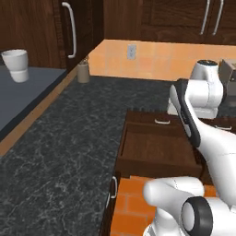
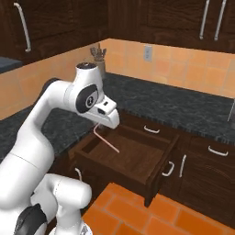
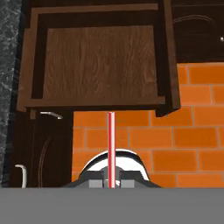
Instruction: Take a straw from the drawer in front and place it inside the glass cup on the dining counter.
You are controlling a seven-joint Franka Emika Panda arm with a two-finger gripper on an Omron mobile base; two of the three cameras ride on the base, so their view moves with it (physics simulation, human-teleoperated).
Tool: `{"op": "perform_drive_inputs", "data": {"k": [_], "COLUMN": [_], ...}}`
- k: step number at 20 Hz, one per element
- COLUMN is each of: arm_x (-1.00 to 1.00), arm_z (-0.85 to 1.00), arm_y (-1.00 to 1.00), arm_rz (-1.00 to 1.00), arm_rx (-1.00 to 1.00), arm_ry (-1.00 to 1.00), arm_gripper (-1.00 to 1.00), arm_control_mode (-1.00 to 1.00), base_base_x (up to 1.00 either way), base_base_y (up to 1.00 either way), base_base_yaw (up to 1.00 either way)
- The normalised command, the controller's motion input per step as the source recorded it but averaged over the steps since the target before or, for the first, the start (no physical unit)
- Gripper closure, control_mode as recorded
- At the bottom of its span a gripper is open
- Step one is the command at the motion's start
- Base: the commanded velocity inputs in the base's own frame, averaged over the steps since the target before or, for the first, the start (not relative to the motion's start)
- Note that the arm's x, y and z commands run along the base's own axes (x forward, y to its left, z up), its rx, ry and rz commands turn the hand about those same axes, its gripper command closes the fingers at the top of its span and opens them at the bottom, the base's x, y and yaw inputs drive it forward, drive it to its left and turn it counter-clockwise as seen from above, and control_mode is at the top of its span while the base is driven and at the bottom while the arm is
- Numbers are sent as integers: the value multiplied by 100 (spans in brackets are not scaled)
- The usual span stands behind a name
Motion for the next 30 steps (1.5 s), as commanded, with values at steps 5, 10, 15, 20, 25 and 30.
{"op": "perform_drive_inputs", "data": {"k": [5, 10, 15, 20, 25, 30], "arm_x": [0, 0, 0, 0, 0, 0], "arm_z": [0, 0, 0, 0, 0, 0], "arm_y": [0, 0, 0, 0, 0, 0], "arm_rz": [0, 0, 0, 0, 0, 0], "arm_rx": [0, 0, 0, 0, 0, 0], "arm_ry": [0, 0, 0, 0, 0, 0], "arm_gripper": [100, 100, 100, 100, 100, 100], "arm_control_mode": [100, 100, 100, 100, 100, 100], "base_base_x": [-89, -1, 0, 0, 12, 91], "base_base_y": [-50, -16, -9, -38, -55, -12], "base_base_yaw": [-36, -92, -96, -89, -76, -49]}}
